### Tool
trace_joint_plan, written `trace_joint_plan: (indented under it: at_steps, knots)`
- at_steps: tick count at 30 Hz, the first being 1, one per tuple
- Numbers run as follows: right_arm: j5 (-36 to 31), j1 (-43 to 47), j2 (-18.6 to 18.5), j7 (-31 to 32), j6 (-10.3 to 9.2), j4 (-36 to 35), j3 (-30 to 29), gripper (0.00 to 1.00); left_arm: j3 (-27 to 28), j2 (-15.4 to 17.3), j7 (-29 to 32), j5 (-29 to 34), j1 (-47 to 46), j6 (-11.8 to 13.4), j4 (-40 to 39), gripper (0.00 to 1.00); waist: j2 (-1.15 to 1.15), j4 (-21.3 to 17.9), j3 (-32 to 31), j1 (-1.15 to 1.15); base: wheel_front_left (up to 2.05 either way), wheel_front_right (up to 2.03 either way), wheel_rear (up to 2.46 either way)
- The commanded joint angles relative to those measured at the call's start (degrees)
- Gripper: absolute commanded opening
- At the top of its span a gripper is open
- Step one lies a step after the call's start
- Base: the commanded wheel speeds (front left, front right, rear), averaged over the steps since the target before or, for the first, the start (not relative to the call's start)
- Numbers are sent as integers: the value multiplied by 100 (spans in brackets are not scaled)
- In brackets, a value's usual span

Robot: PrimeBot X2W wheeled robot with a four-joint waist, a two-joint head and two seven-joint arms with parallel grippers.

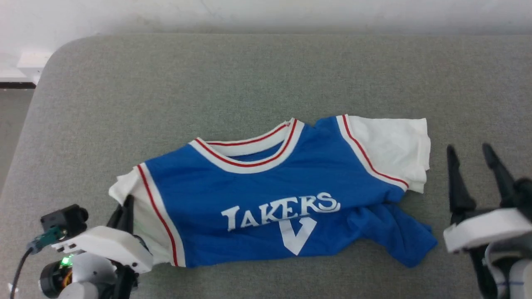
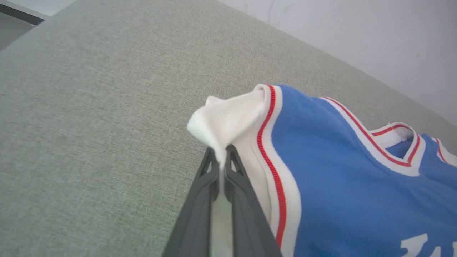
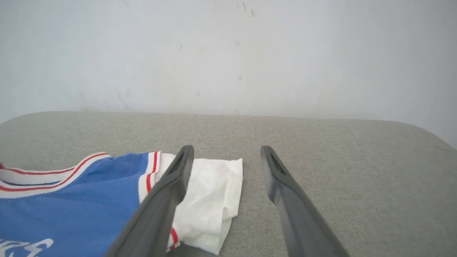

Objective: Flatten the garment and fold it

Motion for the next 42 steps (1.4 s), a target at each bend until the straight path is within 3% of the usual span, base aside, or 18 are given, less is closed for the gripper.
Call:
trace_joint_plan:
  at_steps: [1, 4, 12, 16, 20, 31, 32, 33, 34, 35, 42]
  knots:
    - [-10, -168, 9, 110, -4, -45, -56, 100, 54, 58, -41, 65, 92, 45, -77, 0, -1, 19, 47, -1, 0, 0, 0]
    - [48, -591, 9, 834, -4, -117, -251, 100, 103, 53, -36, 44, 213, 113, -405, 0, -1, 44, 133, -1, 0, 0, 0]
    - [27, -1573, -172, 3507, -4, 57, -299, 100, -197, -79, 110, 26, 148, 63, -825, 0, -1, 176, 487, -1, 0, 0, 0]
    - [-43, -1974, -331, 4416, -4, 354, -417, 100, -358, -123, 139, 27, -35, -17, -830, 0, -1, 288, 710, -1, 0, 0, 0]
    - [30, -2242, -305, 4887, -4, 616, -556, 100, -479, -147, 146, 28, -191, -91, -776, 0, -1, 427, 877, -1, 0, 0, 0]
    - [157, -2418, -282, 5390, -4, 1257, -621, 100, -641, -147, 224, -34, -386, -208, -643, 0, -1, 712, 1112, -1, 0, 0, 0]
    - [161, -2422, -278, 5422, -4, 1308, -616, 79, -645, -140, 232, -38, -398, -210, -643, 0, -1, 724, 1123, -1, 0, 0, 0]
    - [158, -2431, -277, 5434, -4, 1353, -608, 44, -649, -131, 242, -39, -408, -212, -644, 0, -1, 733, 1133, -1, 0, 0, 0]
    - [137, -2445, -284, 5425, -4, 1397, -607, 29, -651, -123, 250, -42, -418, -214, -643, 0, -1, 737, 1139, -1, 0, 0, 0]
    - [108, -2461, -290, 5406, -4, 1441, -604, 0, -652, -115, 254, -41, -428, -212, -641, 0, -1, 737, 1140, -1, 0, 0, 0]
    - [139, -2628, -243, 4626, -4, 1499, -583, 0, -589, -32, 105, 31, -495, -185, -630, 0, -1, 589, 812, -1, 0, 0, 0]
